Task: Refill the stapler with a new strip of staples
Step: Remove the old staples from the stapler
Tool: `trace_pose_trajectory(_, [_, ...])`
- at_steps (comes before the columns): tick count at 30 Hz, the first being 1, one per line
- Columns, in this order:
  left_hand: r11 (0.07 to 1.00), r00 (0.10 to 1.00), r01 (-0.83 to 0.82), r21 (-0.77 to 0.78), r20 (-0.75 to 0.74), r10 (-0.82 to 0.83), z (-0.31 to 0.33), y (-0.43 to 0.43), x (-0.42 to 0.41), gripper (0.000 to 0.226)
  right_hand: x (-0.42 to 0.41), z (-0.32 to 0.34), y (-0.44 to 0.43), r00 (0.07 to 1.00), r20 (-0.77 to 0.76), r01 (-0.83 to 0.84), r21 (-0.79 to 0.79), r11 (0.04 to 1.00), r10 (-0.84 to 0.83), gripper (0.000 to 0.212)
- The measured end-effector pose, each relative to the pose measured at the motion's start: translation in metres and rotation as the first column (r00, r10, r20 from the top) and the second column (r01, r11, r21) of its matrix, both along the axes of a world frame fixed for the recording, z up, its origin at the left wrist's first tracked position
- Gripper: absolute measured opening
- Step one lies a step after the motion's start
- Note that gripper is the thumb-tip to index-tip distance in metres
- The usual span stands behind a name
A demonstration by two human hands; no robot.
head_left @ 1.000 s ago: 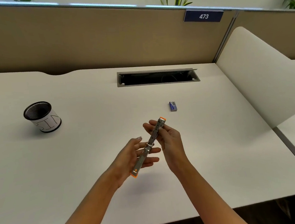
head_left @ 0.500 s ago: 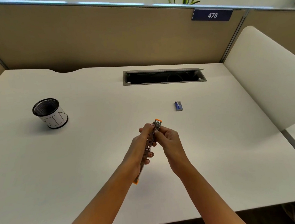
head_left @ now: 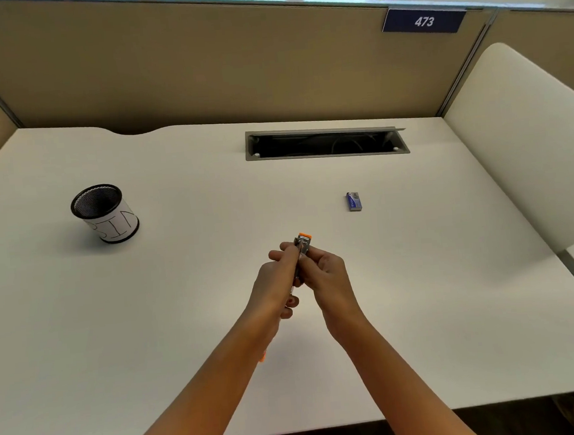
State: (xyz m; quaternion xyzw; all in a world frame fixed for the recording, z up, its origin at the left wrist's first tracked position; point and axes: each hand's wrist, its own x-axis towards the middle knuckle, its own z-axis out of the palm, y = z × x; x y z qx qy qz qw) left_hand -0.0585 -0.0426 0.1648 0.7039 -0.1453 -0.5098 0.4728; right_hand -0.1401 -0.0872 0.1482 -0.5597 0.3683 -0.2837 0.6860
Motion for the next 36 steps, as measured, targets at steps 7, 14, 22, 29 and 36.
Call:
trace_pose_trajectory(7, [0.983, 0.991, 0.069, -0.169, -0.103, -0.087, 0.000, 0.005, 0.002, 0.052, -0.001, -0.007, -0.009, 0.995, 0.038, 0.082, 0.138, 0.987, -0.088, 0.026])
trace_pose_trajectory(14, [0.975, 0.994, 0.034, -0.219, -0.096, -0.056, -0.003, 0.009, -0.004, 0.026, 0.005, -0.012, -0.007, 0.978, 0.123, 0.135, 0.228, 0.964, -0.166, 0.036])
trace_pose_trajectory(22, [0.975, 0.997, -0.047, -0.215, -0.067, 0.033, -0.008, 0.005, 0.002, 0.028, 0.008, -0.017, -0.009, 0.933, 0.038, 0.360, -0.044, 0.932, -0.358, 0.022])
trace_pose_trajectory(29, [0.952, 0.940, 0.062, -0.300, 0.338, 0.045, -0.018, 0.007, -0.001, 0.019, 0.008, -0.008, -0.010, 0.960, 0.014, 0.274, -0.252, 0.928, -0.279, 0.023])
trace_pose_trajectory(36, [0.901, 0.749, 0.168, -0.400, 0.646, 0.147, -0.022, 0.001, 0.003, 0.043, 0.011, -0.003, -0.012, 0.938, 0.076, 0.345, -0.150, 0.926, -0.338, 0.017])
